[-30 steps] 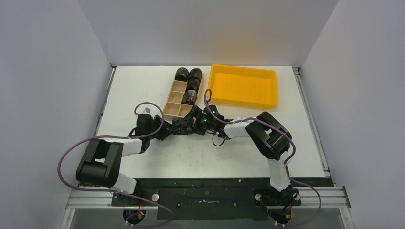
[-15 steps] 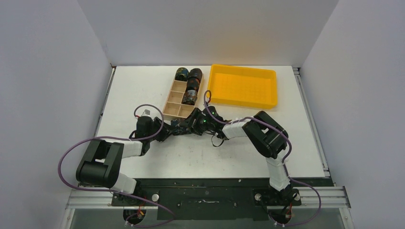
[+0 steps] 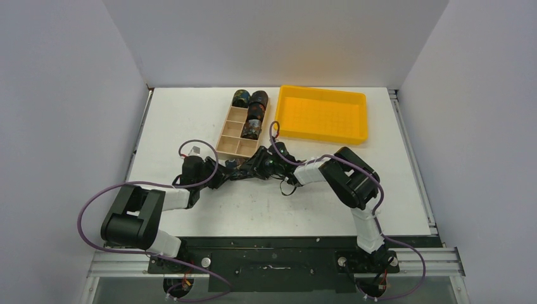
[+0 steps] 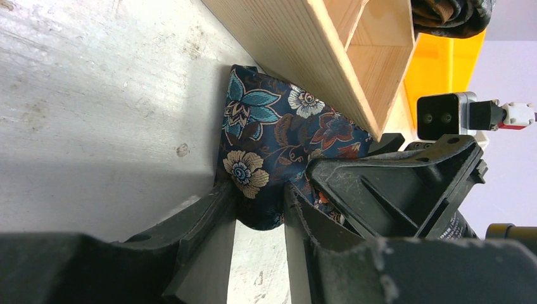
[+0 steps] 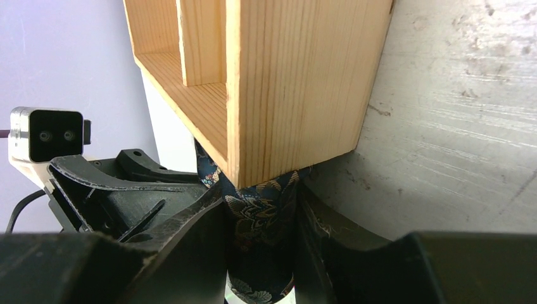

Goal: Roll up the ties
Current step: Pick up the tie at the center of the board.

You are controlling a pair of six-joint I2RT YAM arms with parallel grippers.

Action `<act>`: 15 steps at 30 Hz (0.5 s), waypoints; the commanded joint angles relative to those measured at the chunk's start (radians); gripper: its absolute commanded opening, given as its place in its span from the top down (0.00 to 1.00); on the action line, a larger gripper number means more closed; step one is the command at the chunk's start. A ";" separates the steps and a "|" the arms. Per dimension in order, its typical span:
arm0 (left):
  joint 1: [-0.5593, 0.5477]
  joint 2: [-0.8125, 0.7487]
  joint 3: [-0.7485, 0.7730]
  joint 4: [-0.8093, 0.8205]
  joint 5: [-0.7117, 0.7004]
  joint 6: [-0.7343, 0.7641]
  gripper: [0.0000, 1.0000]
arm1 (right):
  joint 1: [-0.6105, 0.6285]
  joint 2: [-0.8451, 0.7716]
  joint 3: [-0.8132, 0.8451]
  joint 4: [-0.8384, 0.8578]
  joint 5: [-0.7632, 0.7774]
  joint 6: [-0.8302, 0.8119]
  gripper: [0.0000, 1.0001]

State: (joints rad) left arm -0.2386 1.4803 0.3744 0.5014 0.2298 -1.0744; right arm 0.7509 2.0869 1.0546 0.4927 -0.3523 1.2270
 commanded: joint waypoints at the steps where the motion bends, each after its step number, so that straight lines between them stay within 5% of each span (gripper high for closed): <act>1: -0.022 -0.012 -0.001 -0.002 0.025 -0.004 0.69 | 0.038 0.033 -0.010 -0.064 -0.024 -0.043 0.87; 4: -0.021 -0.057 0.011 -0.040 0.026 0.001 0.69 | 0.038 -0.001 -0.027 -0.057 -0.032 -0.064 0.94; 15: 0.037 -0.373 0.176 -0.410 0.003 0.108 0.55 | -0.005 -0.266 -0.091 -0.190 -0.045 -0.187 0.95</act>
State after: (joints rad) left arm -0.2375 1.2121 0.4355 0.1978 0.2337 -1.0271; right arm 0.7597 1.9594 0.9871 0.3710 -0.3805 1.1145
